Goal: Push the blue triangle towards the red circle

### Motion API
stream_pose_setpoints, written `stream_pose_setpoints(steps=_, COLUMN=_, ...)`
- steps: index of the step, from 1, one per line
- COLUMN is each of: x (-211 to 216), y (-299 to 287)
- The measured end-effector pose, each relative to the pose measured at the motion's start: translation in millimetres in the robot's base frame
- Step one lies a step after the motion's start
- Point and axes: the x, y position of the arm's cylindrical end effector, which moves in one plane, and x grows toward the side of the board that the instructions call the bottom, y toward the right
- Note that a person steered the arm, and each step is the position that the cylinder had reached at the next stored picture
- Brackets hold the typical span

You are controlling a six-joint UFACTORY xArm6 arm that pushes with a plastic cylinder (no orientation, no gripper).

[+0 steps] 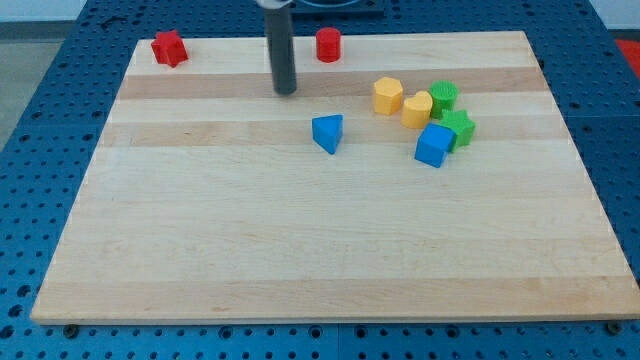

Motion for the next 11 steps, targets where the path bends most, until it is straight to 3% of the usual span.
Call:
stream_pose_setpoints(steps=2, x=120.7, y=7.3)
stream_pose_setpoints(steps=3, x=122.9, y=69.9)
stream_pose_setpoints(steps=4, x=99.2, y=94.9)
stream_pose_setpoints(steps=5, x=72.4, y=82.9)
stream_pose_setpoints(steps=7, x=69.9, y=16.6)
stream_pose_setpoints(steps=9, x=9.2, y=15.8)
stream_pose_setpoints(steps=11, x=-23.0, y=9.1)
